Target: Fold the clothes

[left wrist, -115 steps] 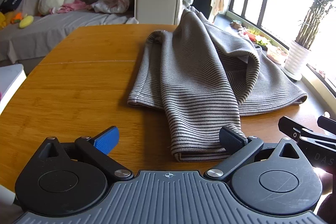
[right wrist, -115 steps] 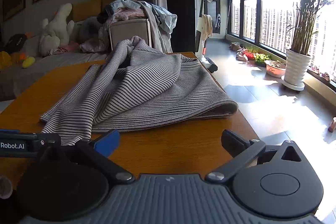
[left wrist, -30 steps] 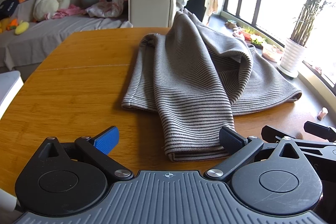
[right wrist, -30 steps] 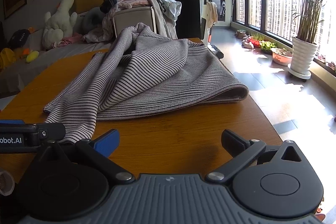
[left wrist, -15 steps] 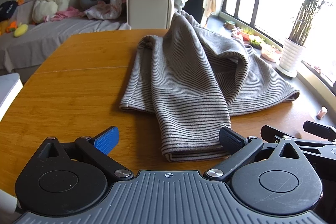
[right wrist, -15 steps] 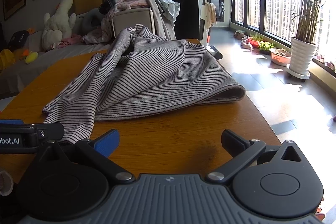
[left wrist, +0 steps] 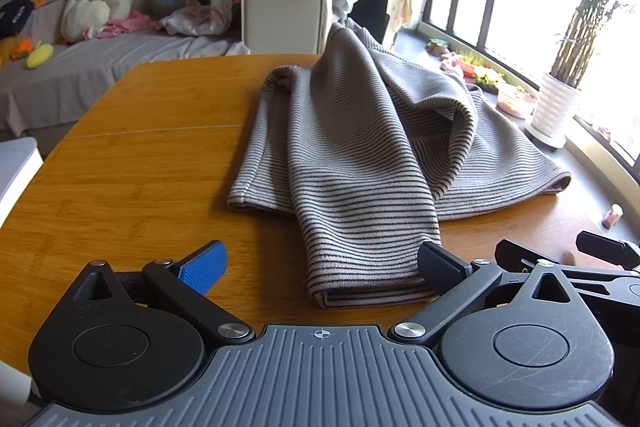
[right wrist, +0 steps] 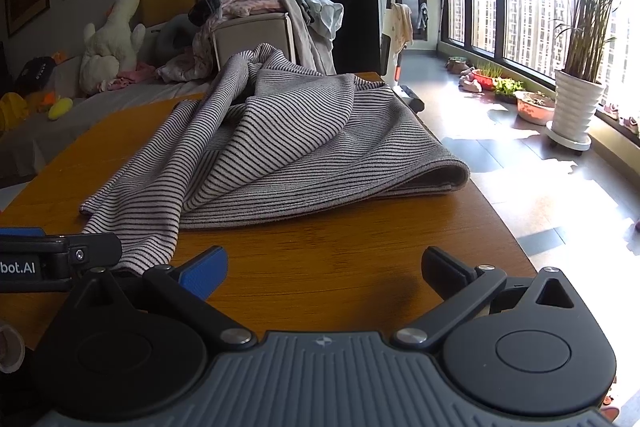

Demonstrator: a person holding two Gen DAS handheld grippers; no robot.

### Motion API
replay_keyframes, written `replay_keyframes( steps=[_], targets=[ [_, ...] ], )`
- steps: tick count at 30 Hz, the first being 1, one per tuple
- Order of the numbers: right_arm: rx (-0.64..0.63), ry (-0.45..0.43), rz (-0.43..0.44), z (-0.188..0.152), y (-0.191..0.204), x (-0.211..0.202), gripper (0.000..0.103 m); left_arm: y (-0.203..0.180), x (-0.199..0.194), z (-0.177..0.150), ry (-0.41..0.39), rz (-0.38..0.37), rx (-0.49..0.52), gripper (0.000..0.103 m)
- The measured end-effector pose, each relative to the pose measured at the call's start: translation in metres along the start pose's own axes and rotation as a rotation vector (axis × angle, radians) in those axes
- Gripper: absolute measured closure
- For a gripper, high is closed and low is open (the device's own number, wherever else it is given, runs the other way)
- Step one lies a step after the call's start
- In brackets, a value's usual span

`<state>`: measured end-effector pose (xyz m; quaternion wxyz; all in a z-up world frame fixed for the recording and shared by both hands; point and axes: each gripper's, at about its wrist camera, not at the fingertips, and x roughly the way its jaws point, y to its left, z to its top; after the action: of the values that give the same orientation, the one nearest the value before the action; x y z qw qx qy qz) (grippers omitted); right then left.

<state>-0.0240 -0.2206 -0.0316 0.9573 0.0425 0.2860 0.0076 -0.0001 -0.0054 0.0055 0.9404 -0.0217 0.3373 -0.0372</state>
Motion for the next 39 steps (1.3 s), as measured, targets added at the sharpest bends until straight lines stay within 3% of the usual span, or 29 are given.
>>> replay_keyframes(
  steps=[6, 11, 14, 20, 24, 26, 28, 29, 31, 34, 39],
  targets=[
    [-0.024, -0.002, -0.006, 0.006, -0.002, 0.003, 0.000, 0.003, 0.001, 0.010, -0.003, -0.031, -0.009, 0.000],
    [-0.004, -0.022, 0.051, 0.045, -0.013, 0.011, 0.000, 0.009, 0.008, 0.046, -0.041, -0.120, 0.002, 0.000],
    [0.011, -0.059, 0.137, 0.078, -0.020, 0.028, 0.000, 0.008, 0.021, 0.071, -0.065, -0.163, 0.038, 0.000],
    [-0.069, -0.139, 0.168, 0.138, -0.004, 0.084, 0.000, 0.009, 0.078, 0.113, -0.064, -0.197, 0.046, 0.000],
    [-0.067, -0.075, 0.155, 0.159, 0.007, 0.147, 0.000, 0.014, 0.130, 0.136, -0.010, -0.257, 0.001, 0.000],
    [-0.009, 0.028, 0.198, 0.163, 0.010, 0.183, 0.000, 0.019, 0.157, 0.138, 0.048, -0.305, -0.035, 0.000],
    [0.074, 0.144, 0.266, 0.154, 0.009, 0.211, 0.000, 0.022, 0.174, 0.131, 0.084, -0.294, -0.038, 0.000],
    [0.069, 0.095, 0.257, 0.145, 0.012, 0.209, 0.000, 0.024, 0.178, 0.127, 0.086, -0.284, -0.025, 0.000],
    [0.032, 0.087, 0.264, 0.138, 0.020, 0.202, 0.000, 0.023, 0.172, 0.119, 0.063, -0.264, 0.030, 0.000],
    [0.099, 0.085, 0.335, 0.128, 0.018, 0.189, 0.000, 0.029, 0.158, 0.107, 0.062, -0.245, 0.042, 0.000],
    [0.162, 0.102, 0.403, 0.093, 0.025, 0.143, 0.000, 0.038, 0.115, 0.081, 0.129, -0.226, 0.071, 0.000]
  ],
)
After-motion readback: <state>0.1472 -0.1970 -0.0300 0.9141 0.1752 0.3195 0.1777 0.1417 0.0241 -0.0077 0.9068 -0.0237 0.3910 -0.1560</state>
